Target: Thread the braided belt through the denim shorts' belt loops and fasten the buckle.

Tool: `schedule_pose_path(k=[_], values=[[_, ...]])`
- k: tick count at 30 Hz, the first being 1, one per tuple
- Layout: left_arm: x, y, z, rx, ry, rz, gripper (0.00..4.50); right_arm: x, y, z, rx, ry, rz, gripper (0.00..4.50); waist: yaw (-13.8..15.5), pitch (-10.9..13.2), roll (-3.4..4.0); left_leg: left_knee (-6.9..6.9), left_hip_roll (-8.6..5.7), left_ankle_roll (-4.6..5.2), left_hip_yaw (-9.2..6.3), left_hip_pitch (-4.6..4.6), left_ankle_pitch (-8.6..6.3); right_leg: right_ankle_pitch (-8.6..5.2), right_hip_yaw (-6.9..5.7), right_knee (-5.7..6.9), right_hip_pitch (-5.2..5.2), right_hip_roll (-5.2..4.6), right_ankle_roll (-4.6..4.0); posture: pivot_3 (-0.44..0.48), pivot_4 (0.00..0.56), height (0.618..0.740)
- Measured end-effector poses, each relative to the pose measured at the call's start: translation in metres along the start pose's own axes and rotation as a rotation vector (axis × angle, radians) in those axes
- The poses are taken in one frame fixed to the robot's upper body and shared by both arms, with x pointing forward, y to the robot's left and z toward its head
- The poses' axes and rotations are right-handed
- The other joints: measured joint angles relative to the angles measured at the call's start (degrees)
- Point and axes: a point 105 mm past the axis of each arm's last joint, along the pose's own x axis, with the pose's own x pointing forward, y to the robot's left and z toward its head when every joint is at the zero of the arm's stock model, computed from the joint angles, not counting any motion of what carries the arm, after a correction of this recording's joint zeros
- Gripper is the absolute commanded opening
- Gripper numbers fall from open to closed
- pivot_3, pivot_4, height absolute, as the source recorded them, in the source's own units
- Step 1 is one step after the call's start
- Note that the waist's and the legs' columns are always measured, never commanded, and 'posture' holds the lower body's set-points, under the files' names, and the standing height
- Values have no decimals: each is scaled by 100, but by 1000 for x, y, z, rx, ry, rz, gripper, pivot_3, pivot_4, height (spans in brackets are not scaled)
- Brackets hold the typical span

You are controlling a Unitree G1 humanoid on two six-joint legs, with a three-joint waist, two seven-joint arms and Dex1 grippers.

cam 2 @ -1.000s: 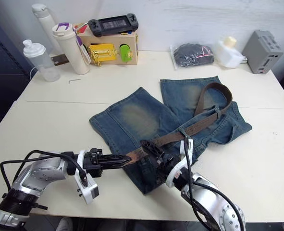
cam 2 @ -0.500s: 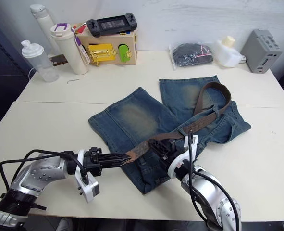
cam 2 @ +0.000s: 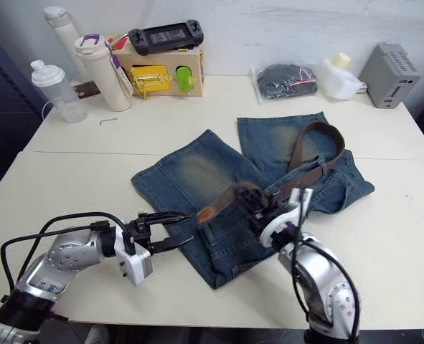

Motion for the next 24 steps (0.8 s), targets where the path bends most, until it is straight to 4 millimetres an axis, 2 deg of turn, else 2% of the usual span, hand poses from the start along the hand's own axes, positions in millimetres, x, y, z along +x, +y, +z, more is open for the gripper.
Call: schedule_pose_path(k=[2, 4, 8, 10, 12, 16, 24], values=[[-9, -1, 2, -125, 8, 30, 3709, -5, -7, 19, -11, -53, -22, 0, 6, 3, 6, -1, 0, 0, 0, 0, 0, 0, 2, -1, 0, -1, 0, 0, 150, 740], [-17, -5, 5, -224, 11, 43, 3709, -7, -11, 25, -22, -63, -29, 0, 3, 3, 8, -2, 2, 0, 1, 0, 0, -1, 3, -5, 1, 0, -1, 0, 150, 740], [-33, -28, 10, -570, 44, 72, 3709, -15, -32, 25, -51, -21, -82, 0, -6, -4, 31, -13, 4, 0, 4, 1, 1, -2, 7, -16, 3, 0, -3, 0, 150, 740], [-36, -34, 7, -647, 69, 80, 3709, -15, -33, 20, -67, 14, -77, 0, 1, -4, 34, -13, 4, -3, 4, 1, 5, -2, 7, -20, 6, 2, -4, 0, 150, 740], [-40, -38, 6, -679, 91, 81, 3709, -14, -37, 11, -84, 53, -70, 0, 3, -6, 35, -14, 8, -4, 4, 1, 6, -3, 8, -22, 8, 9, -5, 0, 150, 740], [-42, -44, 9, -696, 91, 75, 3709, -14, -57, -1, -135, 96, -122, 0, 1, -6, 36, -23, 8, -3, 8, 1, 5, -3, 9, -24, 6, 10, -5, 0, 150, 740], [-43, -56, 13, -712, 67, 57, 3709, -6, -58, -17, -198, 121, -80, 0, 3, -9, 35, -22, 9, -4, 10, 3, 6, -3, 9, -26, 6, 11, -5, 0, 150, 740]])
